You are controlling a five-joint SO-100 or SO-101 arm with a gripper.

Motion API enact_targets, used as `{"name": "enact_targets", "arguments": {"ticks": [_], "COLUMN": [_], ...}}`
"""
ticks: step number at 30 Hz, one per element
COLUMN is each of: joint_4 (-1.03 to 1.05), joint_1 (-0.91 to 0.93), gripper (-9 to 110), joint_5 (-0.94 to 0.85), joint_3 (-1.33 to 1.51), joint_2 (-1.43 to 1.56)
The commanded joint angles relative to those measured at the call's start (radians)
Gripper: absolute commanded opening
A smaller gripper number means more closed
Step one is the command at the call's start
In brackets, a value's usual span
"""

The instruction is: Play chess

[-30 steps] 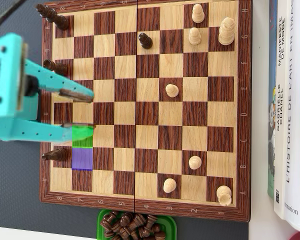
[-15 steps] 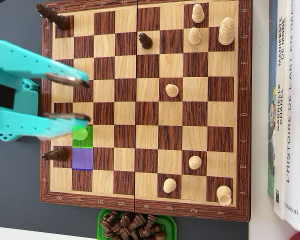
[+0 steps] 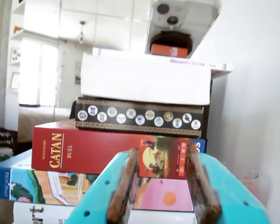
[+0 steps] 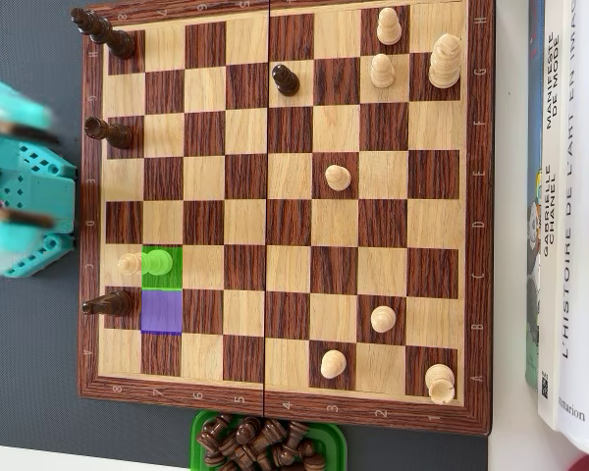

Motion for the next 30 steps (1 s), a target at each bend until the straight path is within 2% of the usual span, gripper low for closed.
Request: {"name": "enact_targets", "arguments": {"ticks": [1, 8, 30], "joint_4": [-0.121, -0.434, -1.111], "joint_1": [-0.002, -0.002, 0.0], "gripper": [15, 15, 15], "joint_5": [0.005, 0.005, -0.002], "joint_3": [0.002, 0.069, 0.071], "joint_2": [0.015, 0.015, 0.017]}}
